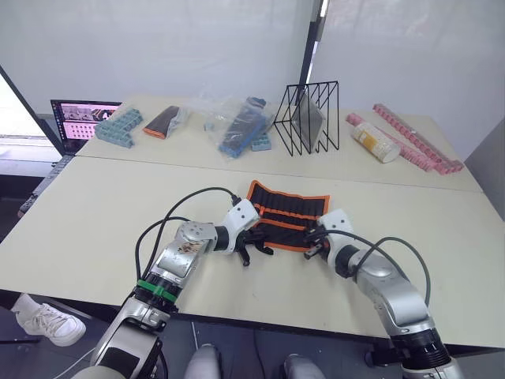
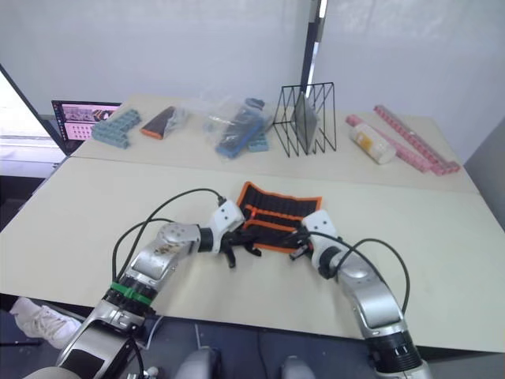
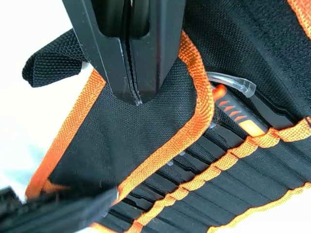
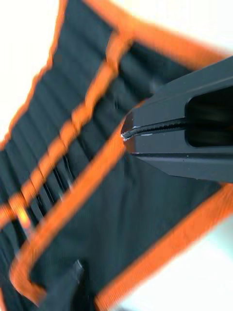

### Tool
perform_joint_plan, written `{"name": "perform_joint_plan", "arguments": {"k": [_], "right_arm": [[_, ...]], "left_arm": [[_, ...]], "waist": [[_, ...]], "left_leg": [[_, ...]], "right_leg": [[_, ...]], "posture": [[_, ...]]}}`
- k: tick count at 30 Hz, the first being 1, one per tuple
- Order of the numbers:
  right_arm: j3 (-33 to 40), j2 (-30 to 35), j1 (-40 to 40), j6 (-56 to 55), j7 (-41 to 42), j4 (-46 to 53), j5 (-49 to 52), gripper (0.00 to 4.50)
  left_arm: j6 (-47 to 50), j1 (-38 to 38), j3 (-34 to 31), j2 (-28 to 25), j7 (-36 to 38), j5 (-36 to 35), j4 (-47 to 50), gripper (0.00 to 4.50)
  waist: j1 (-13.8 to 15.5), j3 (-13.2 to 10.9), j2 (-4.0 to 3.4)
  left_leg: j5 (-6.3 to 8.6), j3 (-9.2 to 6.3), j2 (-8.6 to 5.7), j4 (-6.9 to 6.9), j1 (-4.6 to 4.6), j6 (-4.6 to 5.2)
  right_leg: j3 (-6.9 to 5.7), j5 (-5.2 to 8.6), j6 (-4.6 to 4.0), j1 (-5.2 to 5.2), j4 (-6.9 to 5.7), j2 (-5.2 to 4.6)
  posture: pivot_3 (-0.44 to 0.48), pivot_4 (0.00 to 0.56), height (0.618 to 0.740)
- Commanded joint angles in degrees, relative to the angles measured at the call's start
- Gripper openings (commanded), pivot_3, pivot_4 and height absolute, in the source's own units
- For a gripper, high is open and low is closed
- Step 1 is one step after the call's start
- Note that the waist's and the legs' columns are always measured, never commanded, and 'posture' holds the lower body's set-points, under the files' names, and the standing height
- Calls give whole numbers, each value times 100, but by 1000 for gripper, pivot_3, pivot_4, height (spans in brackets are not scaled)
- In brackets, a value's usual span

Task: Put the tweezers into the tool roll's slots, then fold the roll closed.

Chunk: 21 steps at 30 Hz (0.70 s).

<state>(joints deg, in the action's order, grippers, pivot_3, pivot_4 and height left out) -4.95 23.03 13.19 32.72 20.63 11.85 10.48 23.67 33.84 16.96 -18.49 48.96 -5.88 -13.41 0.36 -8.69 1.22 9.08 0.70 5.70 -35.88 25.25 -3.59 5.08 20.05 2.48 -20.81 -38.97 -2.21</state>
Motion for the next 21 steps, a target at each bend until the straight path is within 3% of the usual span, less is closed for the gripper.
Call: {"name": "perform_joint_plan", "arguments": {"k": [1,7,12,16,21], "right_arm": [[132,-34,22,-22,-15,101,-22,22],[157,-84,41,-129,8,85,-58,22],[723,-154,250,-473,373,217,500,22],[1241,184,364,-153,678,39,877,22],[1957,555,485,1188,1123,-260,2008,1541]], "left_arm": [[6,-119,66,-15,-15,118,-195,0],[-140,-47,-26,21,-10,53,-214,0],[-265,-38,-191,102,135,-216,121,0],[-248,-47,-255,150,245,-398,473,0],[-270,29,-325,185,260,-489,665,0]], "waist": [[-2,0,0],[-1,0,0],[-2,-1,0],[13,-1,0],[31,-1,0]], "left_leg": [[0,0,0,0,0,0],[0,0,0,0,0,0],[0,1,0,1,3,0],[0,1,-2,3,10,0],[5,0,-6,3,15,9]], "right_leg": [[0,0,0,0,0,0],[1,0,0,0,0,0],[2,0,1,-3,0,0],[4,0,1,-11,0,0],[11,0,0,-10,0,0]], "posture": [[0,150,713],[0,150,713],[0,150,713],[0,150,713],[0,150,713]]}}
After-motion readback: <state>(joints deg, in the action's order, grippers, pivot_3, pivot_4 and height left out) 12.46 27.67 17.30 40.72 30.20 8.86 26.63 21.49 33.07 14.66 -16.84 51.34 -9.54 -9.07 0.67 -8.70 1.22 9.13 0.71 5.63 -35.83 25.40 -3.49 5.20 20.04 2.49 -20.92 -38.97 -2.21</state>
